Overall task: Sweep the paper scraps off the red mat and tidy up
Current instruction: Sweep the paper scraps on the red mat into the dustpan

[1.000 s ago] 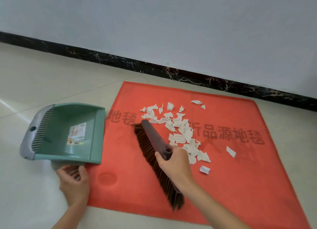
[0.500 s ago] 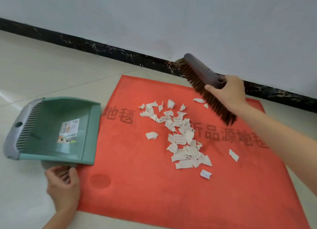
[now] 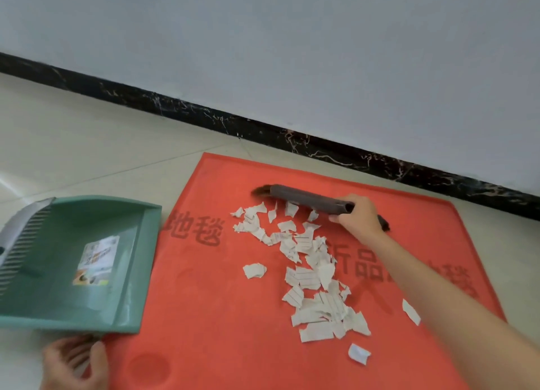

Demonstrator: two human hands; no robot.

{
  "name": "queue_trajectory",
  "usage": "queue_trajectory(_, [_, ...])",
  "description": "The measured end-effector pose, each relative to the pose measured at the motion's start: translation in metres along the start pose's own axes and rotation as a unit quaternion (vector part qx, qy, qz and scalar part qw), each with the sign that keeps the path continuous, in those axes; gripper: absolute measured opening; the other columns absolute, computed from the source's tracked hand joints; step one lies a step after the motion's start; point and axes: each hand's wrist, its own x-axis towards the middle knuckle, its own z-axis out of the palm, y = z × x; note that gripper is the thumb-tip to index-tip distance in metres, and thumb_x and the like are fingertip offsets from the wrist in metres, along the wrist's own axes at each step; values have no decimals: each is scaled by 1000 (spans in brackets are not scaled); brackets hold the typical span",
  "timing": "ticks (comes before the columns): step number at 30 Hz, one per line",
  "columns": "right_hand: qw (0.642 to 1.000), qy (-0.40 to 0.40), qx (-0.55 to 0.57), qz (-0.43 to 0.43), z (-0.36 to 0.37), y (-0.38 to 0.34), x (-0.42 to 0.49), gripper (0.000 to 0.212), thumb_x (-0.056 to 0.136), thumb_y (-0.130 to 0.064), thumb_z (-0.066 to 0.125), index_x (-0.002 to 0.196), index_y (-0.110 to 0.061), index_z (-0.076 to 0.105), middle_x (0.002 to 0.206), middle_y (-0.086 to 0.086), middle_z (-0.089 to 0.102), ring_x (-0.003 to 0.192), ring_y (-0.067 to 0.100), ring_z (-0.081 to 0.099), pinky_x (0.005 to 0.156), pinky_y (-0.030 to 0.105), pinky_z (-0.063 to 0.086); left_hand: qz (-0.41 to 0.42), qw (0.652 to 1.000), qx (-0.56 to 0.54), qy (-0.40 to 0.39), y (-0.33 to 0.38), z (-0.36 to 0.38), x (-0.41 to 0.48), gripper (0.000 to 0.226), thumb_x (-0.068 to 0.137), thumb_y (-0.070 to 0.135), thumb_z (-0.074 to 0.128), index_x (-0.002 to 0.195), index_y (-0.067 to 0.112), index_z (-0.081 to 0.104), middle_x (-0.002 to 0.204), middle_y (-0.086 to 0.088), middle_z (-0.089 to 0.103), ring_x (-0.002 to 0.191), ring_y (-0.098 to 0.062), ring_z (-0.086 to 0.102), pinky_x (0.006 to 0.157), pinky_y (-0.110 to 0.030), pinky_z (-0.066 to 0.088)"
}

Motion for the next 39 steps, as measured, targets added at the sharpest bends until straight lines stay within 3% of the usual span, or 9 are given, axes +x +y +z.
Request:
queue_trajectory(4, [997, -68, 0, -34, -19, 12, -15, 34, 63, -2, 85, 92, -17, 76, 81, -4, 69, 80, 19, 63, 65, 23, 43, 56, 998, -4, 17, 14, 5, -11, 19, 72, 44, 57, 89, 41, 50, 80, 39, 63, 64, 14, 60, 62, -3, 47])
queue_trajectory(10, [986, -153, -30, -56, -47, 20, -39, 36, 59, -1, 86, 81, -28, 75, 83, -7, 72, 84, 15, 65, 76, 33, 50, 34, 999, -23, 1, 18, 2, -13, 18, 74, 47, 57, 89, 44, 49, 78, 41, 62, 62, 16, 59, 61, -2, 47])
queue_trajectory(17, [987, -114, -56, -95, -71, -37, -15, 34, 63, 2, 81, 91, -17, 75, 81, -3, 70, 81, 17, 66, 67, 27, 51, 49, 999, 16, 11, 39, 12, -22, 14, 73, 43, 55, 84, 41, 47, 74, 47, 57, 61, 22, 55, 60, 3, 43])
queue_trajectory(21, [986, -106, -24, -129, -42, -95, 15, 44, 64, -5, 86, 105, -17, 75, 85, -4, 68, 87, 14, 63, 76, 23, 44, 55, 997, 45, 37, 39, 10, -20, 16, 69, 47, 53, 82, 40, 46, 72, 45, 58, 59, 21, 55, 59, 4, 42])
queue_trajectory(23, [983, -117, -6, -141, -15, -116, 21, 45, 65, -5, 86, 107, -14, 75, 89, -1, 70, 88, 13, 64, 76, 23, 47, 56, 995, 65, 48, 38, 10, -20, 18, 69, 47, 52, 82, 39, 44, 71, 40, 60, 58, 19, 55, 59, 3, 42])
queue_trajectory(28, [968, -183, -38, -170, 41, -132, 16, 49, 66, -6, 85, 113, -10, 72, 103, 1, 70, 95, 13, 59, 82, 25, 46, 59, 991, 109, 42, 31, 3, -16, 20, 73, 41, 53, 88, 30, 46, 78, -7, 60, 60, 17, 56, 61, 2, 42])
queue_trajectory(31, [951, -232, -98, -178, 42, -126, 16, 44, 67, -4, 83, 109, -9, 73, 97, 2, 69, 90, 15, 59, 73, 24, 42, 51, 991, 117, 31, 26, 0, -12, 36, 73, 40, 52, 99, 16, 48, 88, -10, 62, 63, 16, 57, 64, 0, 43])
queue_trajectory(33, [940, -268, -118, -173, 33, -118, 15, 39, 65, -3, 83, 103, -9, 75, 90, 3, 71, 85, 19, 64, 71, 29, 49, 42, 991, 123, 28, 25, -2, -12, 33, 74, 38, 53, 99, 18, 46, 88, -10, 62, 64, 16, 58, 65, 0, 44])
queue_trajectory(39, [926, -313, -134, -160, -1, -76, 3, 34, 63, 0, 82, 93, -15, 77, 85, 2, 75, 84, 19, 69, 79, 40, 58, 34, 991, 123, 27, 32, 3, -16, 32, 76, 30, 54, 101, 12, 48, 89, -11, 60, 62, 18, 56, 61, 3, 42])
